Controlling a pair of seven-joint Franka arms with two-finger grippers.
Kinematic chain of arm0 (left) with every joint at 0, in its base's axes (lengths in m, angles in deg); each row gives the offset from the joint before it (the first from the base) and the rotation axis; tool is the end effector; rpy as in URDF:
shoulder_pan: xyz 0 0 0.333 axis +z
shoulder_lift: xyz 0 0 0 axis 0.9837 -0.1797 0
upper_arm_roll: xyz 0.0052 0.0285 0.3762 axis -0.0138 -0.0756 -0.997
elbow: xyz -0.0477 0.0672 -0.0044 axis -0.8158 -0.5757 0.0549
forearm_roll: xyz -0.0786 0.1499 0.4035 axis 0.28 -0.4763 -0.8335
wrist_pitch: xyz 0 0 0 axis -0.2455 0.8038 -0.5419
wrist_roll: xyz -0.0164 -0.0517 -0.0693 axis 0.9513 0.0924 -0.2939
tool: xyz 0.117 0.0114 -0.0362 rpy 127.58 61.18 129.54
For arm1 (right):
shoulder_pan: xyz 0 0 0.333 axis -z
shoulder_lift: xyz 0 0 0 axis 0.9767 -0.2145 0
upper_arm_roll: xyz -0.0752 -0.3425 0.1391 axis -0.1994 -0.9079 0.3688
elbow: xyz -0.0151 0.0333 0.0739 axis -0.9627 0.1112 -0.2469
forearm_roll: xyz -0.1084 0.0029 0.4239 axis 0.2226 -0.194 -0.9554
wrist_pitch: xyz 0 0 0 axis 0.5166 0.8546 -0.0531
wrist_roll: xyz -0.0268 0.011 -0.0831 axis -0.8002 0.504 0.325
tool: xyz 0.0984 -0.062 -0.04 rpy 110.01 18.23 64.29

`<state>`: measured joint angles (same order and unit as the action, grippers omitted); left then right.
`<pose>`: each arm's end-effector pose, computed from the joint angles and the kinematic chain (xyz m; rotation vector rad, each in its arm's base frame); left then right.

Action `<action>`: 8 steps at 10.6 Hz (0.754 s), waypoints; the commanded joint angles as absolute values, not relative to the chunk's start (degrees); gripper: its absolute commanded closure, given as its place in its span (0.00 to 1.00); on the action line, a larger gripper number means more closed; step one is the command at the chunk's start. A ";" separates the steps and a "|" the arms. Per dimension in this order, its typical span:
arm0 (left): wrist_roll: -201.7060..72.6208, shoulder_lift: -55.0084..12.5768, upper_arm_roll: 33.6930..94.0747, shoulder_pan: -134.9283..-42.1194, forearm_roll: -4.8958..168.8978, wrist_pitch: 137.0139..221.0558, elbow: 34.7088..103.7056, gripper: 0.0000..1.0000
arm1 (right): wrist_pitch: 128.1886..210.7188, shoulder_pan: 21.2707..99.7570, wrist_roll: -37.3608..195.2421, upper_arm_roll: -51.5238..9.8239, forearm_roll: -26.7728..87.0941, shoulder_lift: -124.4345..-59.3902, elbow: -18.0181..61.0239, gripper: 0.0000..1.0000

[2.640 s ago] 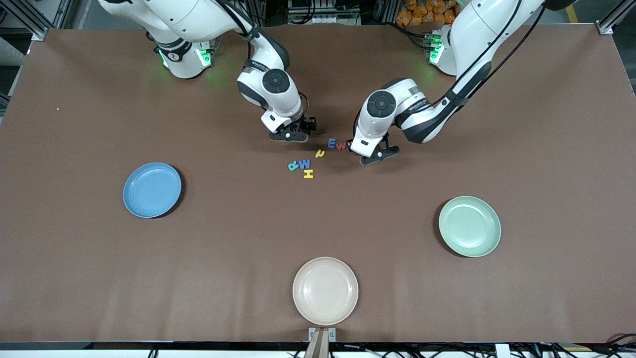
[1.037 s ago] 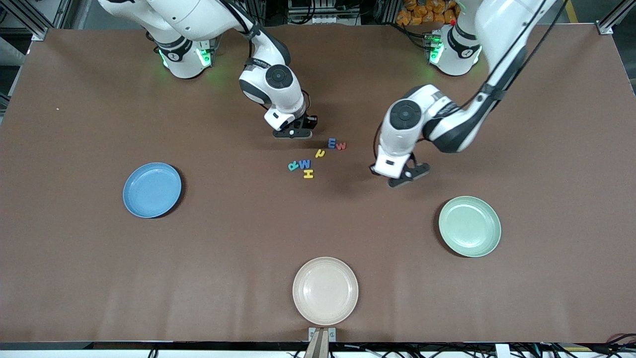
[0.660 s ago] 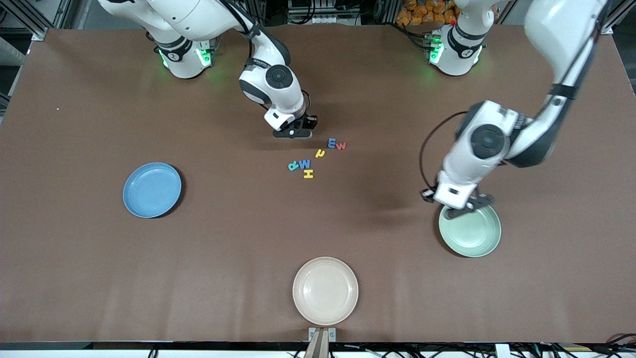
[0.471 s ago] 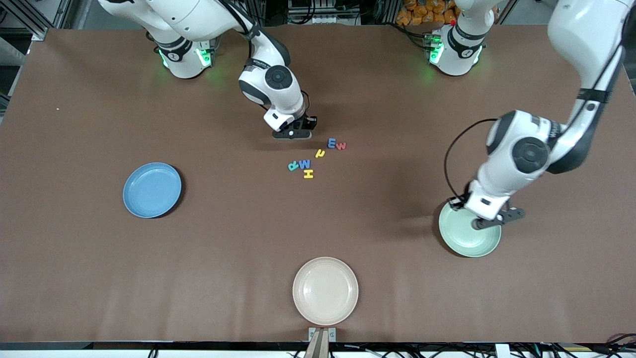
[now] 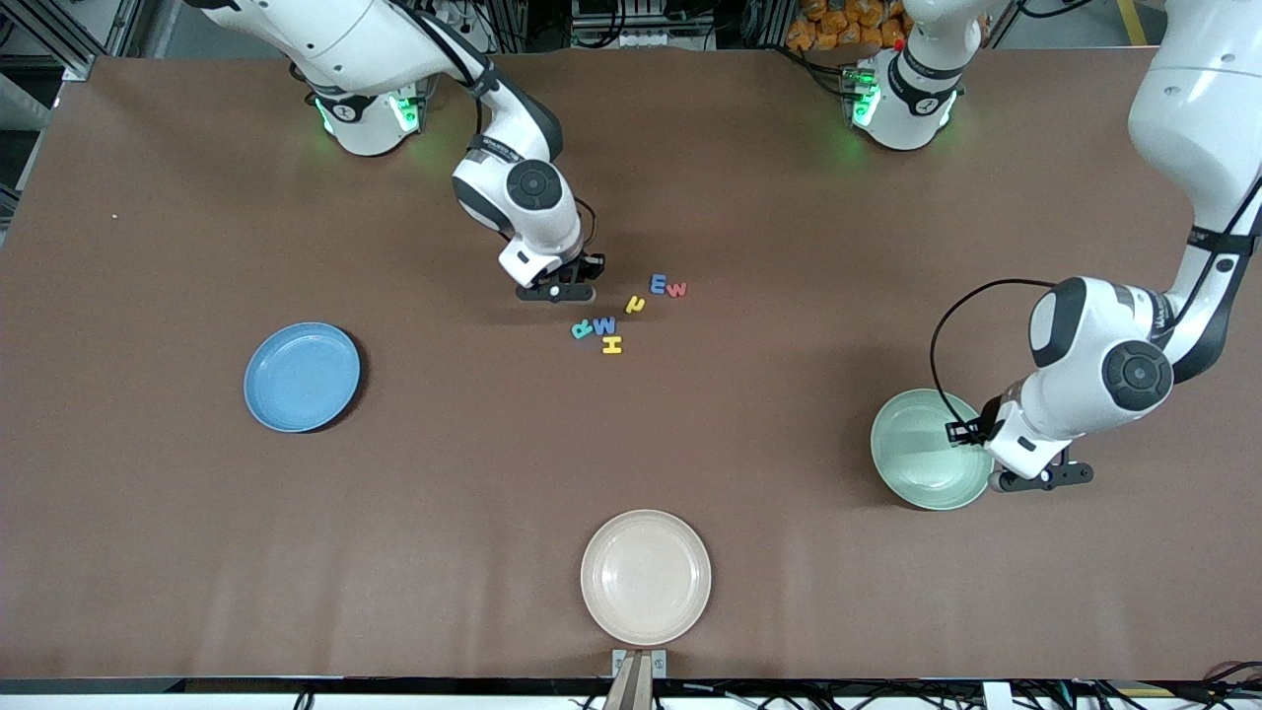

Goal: Sort uppercase to blue plate, lowercase to green plate
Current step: 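Carry the blue e with the left gripper to the green plate, then release the e on the green plate while the right gripper carries pink b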

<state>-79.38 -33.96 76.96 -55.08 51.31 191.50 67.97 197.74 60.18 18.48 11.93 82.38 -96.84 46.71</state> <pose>0.7358 -0.0266 0.2453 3.0999 0.1599 -0.0279 0.4248 0.4261 0.1799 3.1255 -0.0053 -0.1680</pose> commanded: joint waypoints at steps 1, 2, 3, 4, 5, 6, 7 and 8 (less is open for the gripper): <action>-79.27 -34.71 76.50 -57.50 51.48 190.46 65.91 0.34 | 191.77 64.40 26.75 12.20 83.01 -93.51 46.76 0.84; -79.88 -34.44 76.41 -58.46 51.48 190.46 65.82 0.00 | 188.86 67.21 31.93 12.20 82.31 -92.19 46.76 0.84; -81.72 -34.01 76.41 -58.99 51.39 190.28 65.82 0.00 | 186.75 69.16 37.99 11.85 80.39 -90.79 46.76 0.84; -82.78 -33.22 76.41 -60.04 51.30 189.76 65.74 0.00 | 184.81 71.18 44.84 10.54 78.45 -89.55 46.76 0.84; -82.96 -32.78 76.41 -60.57 51.30 188.71 65.39 0.00 | 181.83 72.94 52.91 8.00 76.34 -88.67 45.71 0.85; -83.23 -32.34 76.58 -60.66 51.30 187.83 65.12 0.00 | 177.10 73.48 60.47 4.50 75.54 -88.14 43.79 0.86; -84.79 -31.64 76.84 -61.10 51.91 187.04 65.21 0.00 | 174.01 73.74 67.94 -0.06 75.44 -88.14 41.94 0.86; -88.12 -30.93 77.46 -62.58 52.09 185.29 65.29 0.00 | 173.28 74.44 75.85 -3.67 74.92 -88.14 41.40 0.86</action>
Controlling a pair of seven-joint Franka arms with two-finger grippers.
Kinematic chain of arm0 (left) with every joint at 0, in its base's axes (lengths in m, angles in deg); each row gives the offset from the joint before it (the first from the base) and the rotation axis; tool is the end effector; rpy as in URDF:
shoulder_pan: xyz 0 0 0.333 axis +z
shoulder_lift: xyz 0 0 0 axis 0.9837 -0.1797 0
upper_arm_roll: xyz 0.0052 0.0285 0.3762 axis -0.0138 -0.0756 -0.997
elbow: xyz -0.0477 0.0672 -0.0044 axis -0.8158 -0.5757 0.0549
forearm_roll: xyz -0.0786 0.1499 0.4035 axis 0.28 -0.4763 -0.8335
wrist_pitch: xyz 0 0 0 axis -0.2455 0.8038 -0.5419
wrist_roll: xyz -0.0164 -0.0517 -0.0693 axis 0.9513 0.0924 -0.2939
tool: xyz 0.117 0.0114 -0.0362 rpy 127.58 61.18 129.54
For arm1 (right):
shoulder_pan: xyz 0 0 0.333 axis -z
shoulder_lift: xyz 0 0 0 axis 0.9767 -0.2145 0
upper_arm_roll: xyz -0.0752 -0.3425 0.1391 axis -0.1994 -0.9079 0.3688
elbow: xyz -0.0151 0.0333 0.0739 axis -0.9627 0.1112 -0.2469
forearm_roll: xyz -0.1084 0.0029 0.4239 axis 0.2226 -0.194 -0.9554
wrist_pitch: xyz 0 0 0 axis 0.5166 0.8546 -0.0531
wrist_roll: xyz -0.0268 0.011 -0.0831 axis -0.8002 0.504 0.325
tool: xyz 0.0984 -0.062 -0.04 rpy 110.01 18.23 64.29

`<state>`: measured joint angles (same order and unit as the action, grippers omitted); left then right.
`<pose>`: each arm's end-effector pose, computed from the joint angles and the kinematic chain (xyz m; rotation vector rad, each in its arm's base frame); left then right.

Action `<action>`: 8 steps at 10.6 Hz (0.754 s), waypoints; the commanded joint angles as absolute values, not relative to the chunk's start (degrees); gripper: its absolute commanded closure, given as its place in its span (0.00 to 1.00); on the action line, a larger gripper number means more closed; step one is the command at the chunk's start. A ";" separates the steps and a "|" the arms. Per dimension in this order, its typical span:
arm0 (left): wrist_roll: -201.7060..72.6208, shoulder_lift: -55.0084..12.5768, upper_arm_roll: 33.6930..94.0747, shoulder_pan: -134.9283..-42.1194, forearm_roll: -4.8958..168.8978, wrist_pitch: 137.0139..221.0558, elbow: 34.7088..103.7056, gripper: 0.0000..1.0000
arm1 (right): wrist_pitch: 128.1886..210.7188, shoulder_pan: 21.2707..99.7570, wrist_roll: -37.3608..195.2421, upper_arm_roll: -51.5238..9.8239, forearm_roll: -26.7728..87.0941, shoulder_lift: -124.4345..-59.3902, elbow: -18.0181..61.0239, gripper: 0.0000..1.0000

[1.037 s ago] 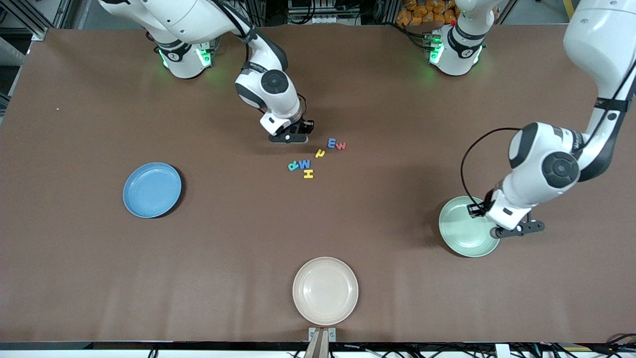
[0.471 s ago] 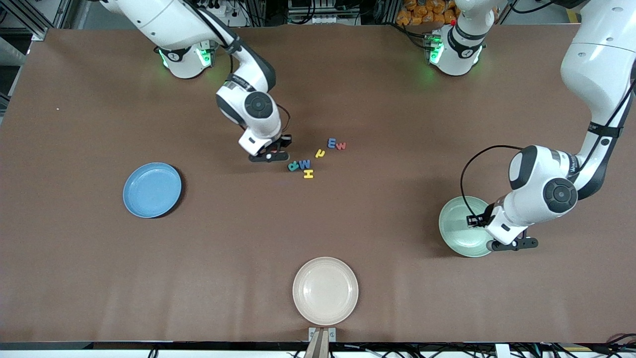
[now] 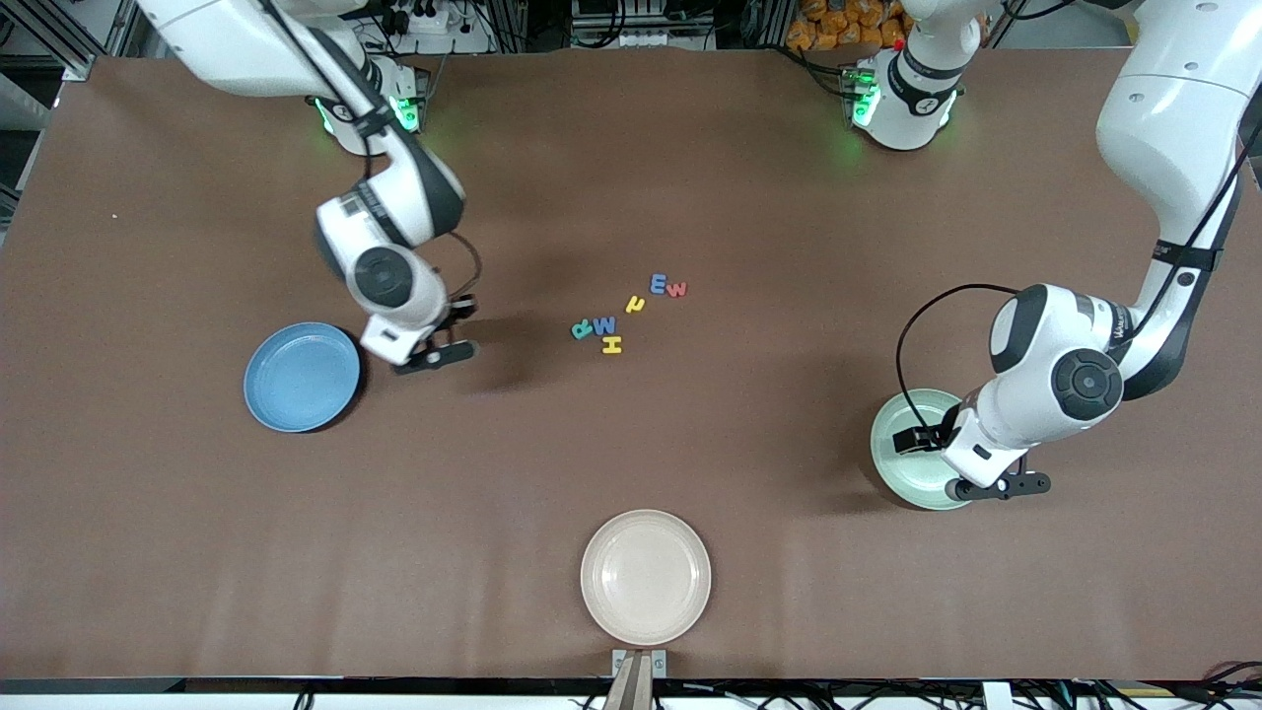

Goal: Sort uppercase to blue plate, lowercase to green plate
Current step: 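Release the e on the green plate while the right gripper carries pink b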

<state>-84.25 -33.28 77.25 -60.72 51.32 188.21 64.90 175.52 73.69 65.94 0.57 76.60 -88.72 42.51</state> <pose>0.7426 -0.0935 0.2728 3.1164 0.1576 -0.0181 0.5613 0.1914 0.2439 2.9701 0.4723 -0.4417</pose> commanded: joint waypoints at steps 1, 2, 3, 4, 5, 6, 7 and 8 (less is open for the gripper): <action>-92.85 -30.49 78.68 -64.60 52.18 183.36 65.30 0.00 | 173.89 75.23 82.11 -6.76 74.13 -88.40 41.40 0.86; -98.55 -30.31 79.65 -66.53 52.18 182.03 65.30 0.00 | 174.59 75.33 85.22 -8.96 74.04 -88.83 41.40 0.86; -102.35 -30.31 81.49 -67.25 52.18 181.32 65.73 0.00 | 176.42 75.76 88.55 -10.72 74.04 -89.27 41.48 0.85; -106.30 -30.49 83.59 -67.69 52.27 180.36 66.78 0.00 | 179.22 76.38 93.20 -12.31 74.04 -90.58 41.57 0.85; -112.09 -30.49 84.66 -68.91 52.27 180.09 67.22 0.00 | 180.91 77.25 97.07 -13.28 73.95 -91.38 41.57 0.85; -118.23 -30.40 85.45 -69.97 52.27 179.04 67.23 0.00 | 181.44 78.39 98.59 -13.47 73.95 -91.74 41.57 0.84; -124.47 -30.49 86.33 -71.46 52.27 177.38 67.32 0.00 | 181.62 78.66 99.21 -13.55 73.95 -92.52 41.66 0.81; -128.10 -30.49 86.60 -73.48 52.18 176.40 67.49 0.00 | 182.32 79.01 99.40 -13.55 73.95 -93.14 41.92 0.80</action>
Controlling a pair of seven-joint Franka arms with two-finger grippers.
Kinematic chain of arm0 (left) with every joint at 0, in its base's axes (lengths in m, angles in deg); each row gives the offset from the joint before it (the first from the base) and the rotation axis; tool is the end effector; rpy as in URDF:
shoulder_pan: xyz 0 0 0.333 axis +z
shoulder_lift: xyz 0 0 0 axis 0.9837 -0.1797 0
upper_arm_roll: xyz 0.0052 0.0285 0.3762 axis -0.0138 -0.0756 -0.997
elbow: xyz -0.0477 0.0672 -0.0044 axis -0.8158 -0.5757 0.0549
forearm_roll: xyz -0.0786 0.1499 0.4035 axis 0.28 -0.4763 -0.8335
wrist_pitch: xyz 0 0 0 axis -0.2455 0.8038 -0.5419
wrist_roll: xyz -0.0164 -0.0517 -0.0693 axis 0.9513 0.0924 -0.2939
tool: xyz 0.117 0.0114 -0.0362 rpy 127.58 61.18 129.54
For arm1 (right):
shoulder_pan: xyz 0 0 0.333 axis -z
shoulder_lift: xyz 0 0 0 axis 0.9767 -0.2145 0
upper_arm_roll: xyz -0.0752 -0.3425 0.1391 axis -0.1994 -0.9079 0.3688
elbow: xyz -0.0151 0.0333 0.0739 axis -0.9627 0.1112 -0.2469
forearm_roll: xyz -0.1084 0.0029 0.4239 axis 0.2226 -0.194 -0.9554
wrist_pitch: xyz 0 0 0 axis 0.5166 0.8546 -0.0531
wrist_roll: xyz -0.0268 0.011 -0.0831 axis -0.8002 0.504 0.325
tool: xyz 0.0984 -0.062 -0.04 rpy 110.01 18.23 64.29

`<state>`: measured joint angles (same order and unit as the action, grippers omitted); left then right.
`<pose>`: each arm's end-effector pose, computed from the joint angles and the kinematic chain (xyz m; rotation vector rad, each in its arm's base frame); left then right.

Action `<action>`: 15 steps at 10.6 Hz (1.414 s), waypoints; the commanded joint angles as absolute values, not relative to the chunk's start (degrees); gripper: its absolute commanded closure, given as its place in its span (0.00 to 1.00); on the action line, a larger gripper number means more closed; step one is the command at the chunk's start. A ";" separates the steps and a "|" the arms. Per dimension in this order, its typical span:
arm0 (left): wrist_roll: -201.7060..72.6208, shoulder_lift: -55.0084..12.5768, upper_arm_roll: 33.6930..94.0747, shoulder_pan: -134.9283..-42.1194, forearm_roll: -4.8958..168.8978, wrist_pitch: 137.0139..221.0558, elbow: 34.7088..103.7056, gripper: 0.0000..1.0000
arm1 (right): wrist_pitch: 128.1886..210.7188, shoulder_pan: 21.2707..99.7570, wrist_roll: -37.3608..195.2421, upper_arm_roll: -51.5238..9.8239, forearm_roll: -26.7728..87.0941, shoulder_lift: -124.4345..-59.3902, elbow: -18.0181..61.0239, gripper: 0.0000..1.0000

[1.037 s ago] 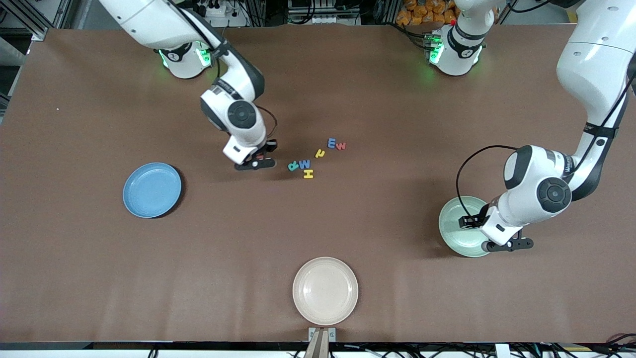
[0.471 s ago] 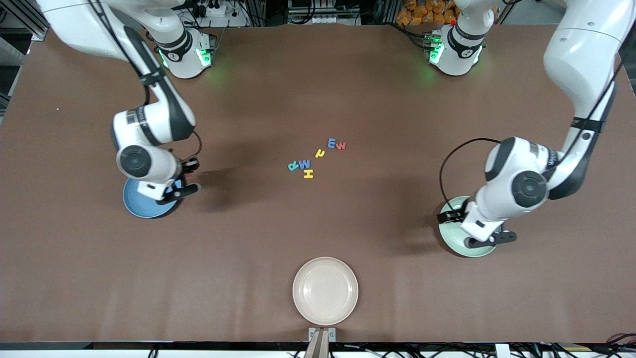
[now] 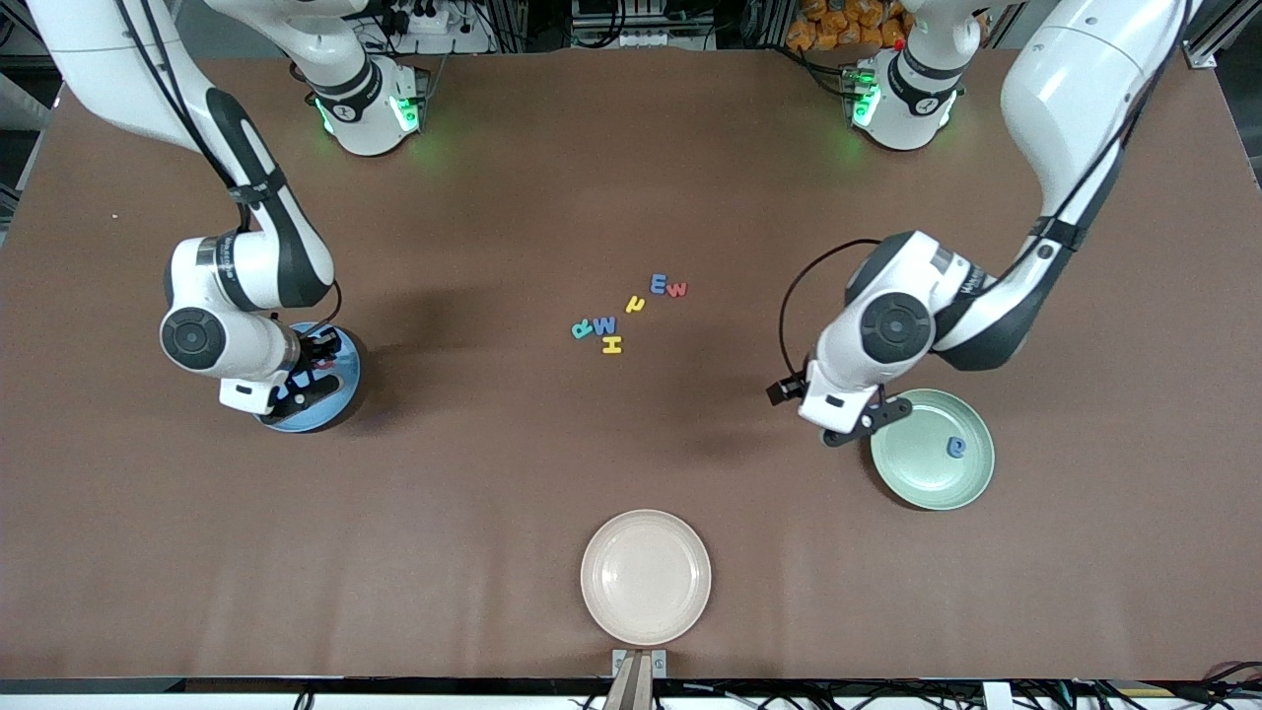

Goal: Sort uppercase to blue plate, lowercase to green plate
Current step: 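Drop the pink b on the blue plate while the left gripper returns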

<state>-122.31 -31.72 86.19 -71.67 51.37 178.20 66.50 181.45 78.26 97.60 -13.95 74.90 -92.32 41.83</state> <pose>0.6504 -0.3108 0.2980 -3.0192 -0.6628 0.2111 0.6046 0.0025 0.2086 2.9751 0.7986 -0.4412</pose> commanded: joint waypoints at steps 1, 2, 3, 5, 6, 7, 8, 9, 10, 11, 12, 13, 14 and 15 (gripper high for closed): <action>-129.45 -30.75 86.60 -75.50 52.35 175.35 67.67 0.00 | 182.33 79.45 99.31 -13.56 73.86 -93.41 42.19 0.77; -133.72 -31.10 86.60 -76.91 52.96 175.34 67.58 0.00 | 182.07 79.63 99.22 -13.56 73.08 -93.41 42.62 0.63; -138.99 -31.80 86.60 -78.40 53.32 175.34 67.32 0.00 | 181.46 79.55 99.13 -13.56 71.50 -93.50 42.54 0.57; -150.32 -32.68 86.60 -82.18 56.12 175.95 67.06 0.00 | 179.61 79.46 99.05 -13.47 69.39 -93.41 42.19 0.29; -157.95 -33.12 86.52 -84.55 56.31 176.48 67.14 0.00 | 179.08 79.46 98.96 -13.47 68.94 -93.41 41.84 0.24; -163.94 -33.65 86.34 -86.49 56.31 176.66 67.14 0.00 | 178.90 79.46 98.96 -13.47 68.94 -93.41 41.05 0.24; -168.35 -34.26 86.34 -86.94 56.48 177.79 67.32 0.00 | 176.64 79.46 98.87 -13.47 68.94 -93.41 39.13 0.24; -173.44 -34.53 86.34 -87.90 56.31 180.24 68.01 0.00 | 172.00 79.46 98.61 -13.38 68.77 -93.50 35.72 0.25; -178.10 -34.62 86.17 -90.09 55.79 183.74 69.67 0.00 | 167.96 79.20 97.39 -13.21 67.72 -93.50 32.73 0.25; -182.41 -34.62 85.64 -91.50 54.74 187.95 71.52 0.00 | 165.31 78.93 94.24 -12.94 66.32 -93.41 30.96 0.25; -187.24 -34.44 84.94 -91.95 52.73 191.82 73.54 0.00 | 164.93 78.84 91.17 -11.20 66.13 -93.06 30.50 0.26; -192.95 -34.18 84.93 -91.87 50.79 195.78 75.82 0.00 | 164.93 78.76 86.44 -9.62 66.21 -92.71 30.41 0.27; -198.31 -34.27 84.93 -92.04 47.03 197.21 77.23 0.00 | 164.93 78.32 81.26 -7.69 66.22 -92.53 30.06 0.27; -202.89 -34.18 84.93 -92.04 42.56 197.22 78.90 0.00 | 165.27 78.05 76.59 -5.32 66.22 -92.27 29.97 0.27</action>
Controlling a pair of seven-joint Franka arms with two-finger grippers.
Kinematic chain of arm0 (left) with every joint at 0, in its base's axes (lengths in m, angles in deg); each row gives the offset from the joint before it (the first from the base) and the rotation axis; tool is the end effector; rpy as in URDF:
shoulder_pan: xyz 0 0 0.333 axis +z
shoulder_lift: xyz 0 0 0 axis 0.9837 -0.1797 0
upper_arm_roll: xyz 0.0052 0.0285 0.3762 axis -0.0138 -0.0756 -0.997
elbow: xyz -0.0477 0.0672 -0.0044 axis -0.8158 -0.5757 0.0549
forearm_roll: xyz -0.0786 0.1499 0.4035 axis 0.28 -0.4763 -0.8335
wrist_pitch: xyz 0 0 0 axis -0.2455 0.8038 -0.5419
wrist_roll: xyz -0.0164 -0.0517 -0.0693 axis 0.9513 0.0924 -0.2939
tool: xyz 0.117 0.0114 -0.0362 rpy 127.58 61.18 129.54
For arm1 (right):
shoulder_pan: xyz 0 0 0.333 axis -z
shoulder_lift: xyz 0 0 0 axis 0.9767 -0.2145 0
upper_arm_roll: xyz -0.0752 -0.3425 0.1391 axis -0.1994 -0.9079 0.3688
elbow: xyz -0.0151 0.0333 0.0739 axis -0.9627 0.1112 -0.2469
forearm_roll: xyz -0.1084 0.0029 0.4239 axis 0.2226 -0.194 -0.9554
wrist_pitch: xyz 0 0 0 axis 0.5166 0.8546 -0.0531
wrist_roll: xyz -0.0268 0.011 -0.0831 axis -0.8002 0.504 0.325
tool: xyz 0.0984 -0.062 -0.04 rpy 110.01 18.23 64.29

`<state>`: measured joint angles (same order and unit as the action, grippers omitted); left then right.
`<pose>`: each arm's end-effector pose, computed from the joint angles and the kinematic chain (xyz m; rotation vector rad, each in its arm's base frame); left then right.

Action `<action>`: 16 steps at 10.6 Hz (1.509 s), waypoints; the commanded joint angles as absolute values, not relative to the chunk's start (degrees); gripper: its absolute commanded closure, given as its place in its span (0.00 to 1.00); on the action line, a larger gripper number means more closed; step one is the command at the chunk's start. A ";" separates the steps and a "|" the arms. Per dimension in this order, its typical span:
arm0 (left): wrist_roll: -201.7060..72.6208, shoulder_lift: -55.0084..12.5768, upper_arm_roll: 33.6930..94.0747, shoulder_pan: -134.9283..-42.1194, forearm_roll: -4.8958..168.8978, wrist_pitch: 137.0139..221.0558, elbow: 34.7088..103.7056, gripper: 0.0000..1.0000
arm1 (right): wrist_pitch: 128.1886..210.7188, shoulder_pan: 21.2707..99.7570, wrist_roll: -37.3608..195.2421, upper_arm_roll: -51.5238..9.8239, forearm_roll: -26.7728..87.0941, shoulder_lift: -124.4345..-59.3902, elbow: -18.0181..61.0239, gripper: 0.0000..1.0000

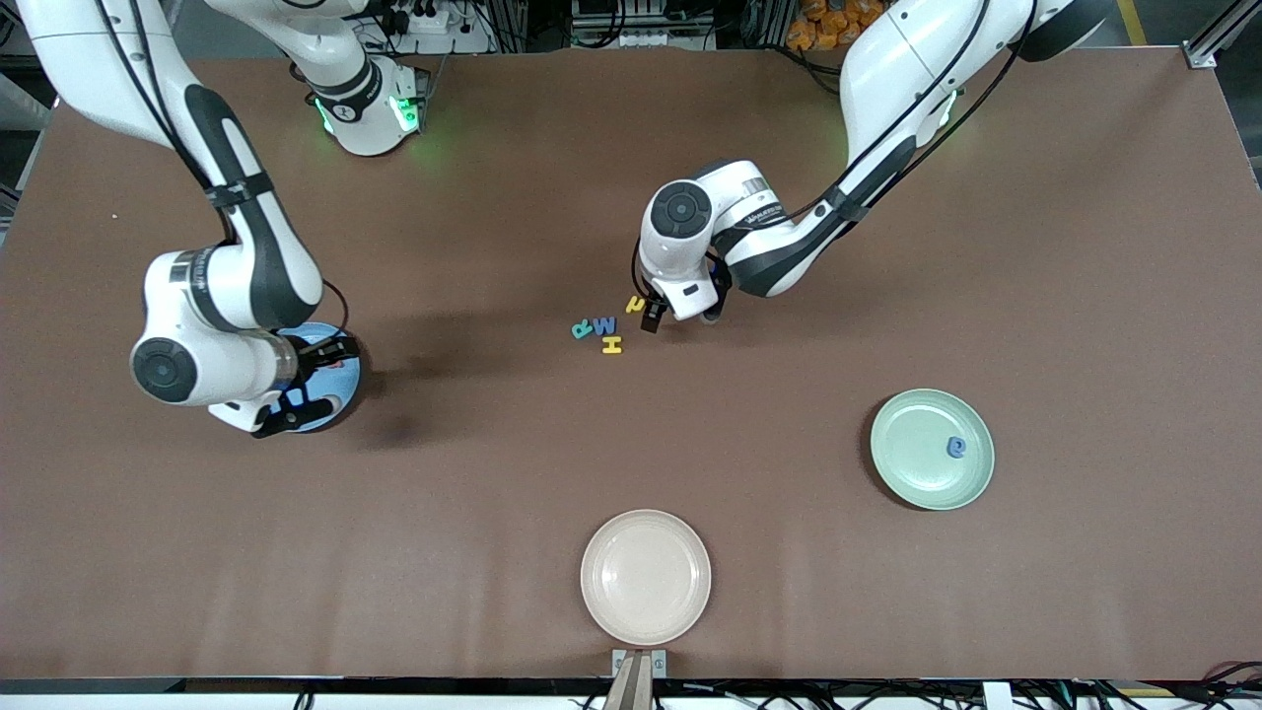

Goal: Sort uppercase to blue plate, lowercase to green plate
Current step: 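Drop the pink b on the blue plate while the left gripper returns, then move the right gripper back to the letters while the left gripper hovers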

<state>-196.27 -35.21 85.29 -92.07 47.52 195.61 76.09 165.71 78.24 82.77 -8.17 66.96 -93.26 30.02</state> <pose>0.4636 -0.5191 0.2139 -2.4813 -1.8743 0.1648 0.6430 0.0706 0.2692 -3.0032 -0.4028 0.5428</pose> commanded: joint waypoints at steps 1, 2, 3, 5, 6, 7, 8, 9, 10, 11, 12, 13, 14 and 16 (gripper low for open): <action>-205.02 -33.92 85.02 -91.26 41.38 197.22 79.79 0.00 | 165.63 77.88 71.85 -3.47 66.13 -92.09 29.97 0.27; -205.65 -33.31 85.02 -90.99 41.46 197.22 80.41 0.00 | 166.59 77.88 67.01 -1.19 66.13 -92.00 29.97 0.27; -207.49 -33.39 84.93 -90.99 41.28 197.22 80.41 0.00 | 167.64 77.79 64.27 0.32 66.04 -92.00 30.15 0.29; -211.09 -33.48 84.93 -90.99 41.19 197.49 80.32 0.00 | 170.98 75.69 55.51 1.73 65.34 -92.09 30.93 0.30; -214.07 -33.65 84.93 -90.99 41.19 197.66 80.32 0.00 | 172.04 74.98 51.01 2.96 65.34 -92.00 31.55 0.30; -215.49 -33.91 84.93 -91.07 41.19 197.66 80.24 0.00 | 172.74 74.80 46.27 4.01 65.34 -92.09 32.08 0.32; -215.85 -34.09 84.93 -91.25 41.71 197.66 80.24 0.00 | 175.19 73.49 43.18 4.55 65.34 -92.00 33.12 0.35; -216.38 -34.35 84.85 -91.16 41.72 197.84 80.32 0.00 | 178.52 72.00 38.45 4.55 65.34 -91.92 34.44 0.35; -217.34 -34.53 84.85 -90.99 41.72 199.67 80.67 0.00 | 183.51 70.16 31.96 4.81 65.25 -91.83 36.89 0.34; -217.96 -35.31 84.85 -91.25 41.72 200.21 80.68 0.00 | 187.91 69.36 26.42 6.21 65.34 -91.39 39.52 0.32; -218.75 -35.58 84.76 -91.34 41.55 201.43 80.68 0.00 | 190.74 68.65 21.92 7.35 65.34 -91.39 40.77 0.32; -219.80 -35.85 84.24 -91.69 41.46 202.23 80.94 0.00 | 191.72 67.26 18.31 7.45 65.34 -91.65 41.04 0.32; -220.51 -35.94 83.88 -92.04 41.20 202.67 81.20 0.00 | 193.13 65.59 15.49 7.36 65.34 -91.91 41.13 0.32; -220.60 -35.94 83.62 -92.04 41.10 203.29 82.25 0.00 | 195.07 63.39 9.86 7.36 65.51 -92.61 41.22 0.32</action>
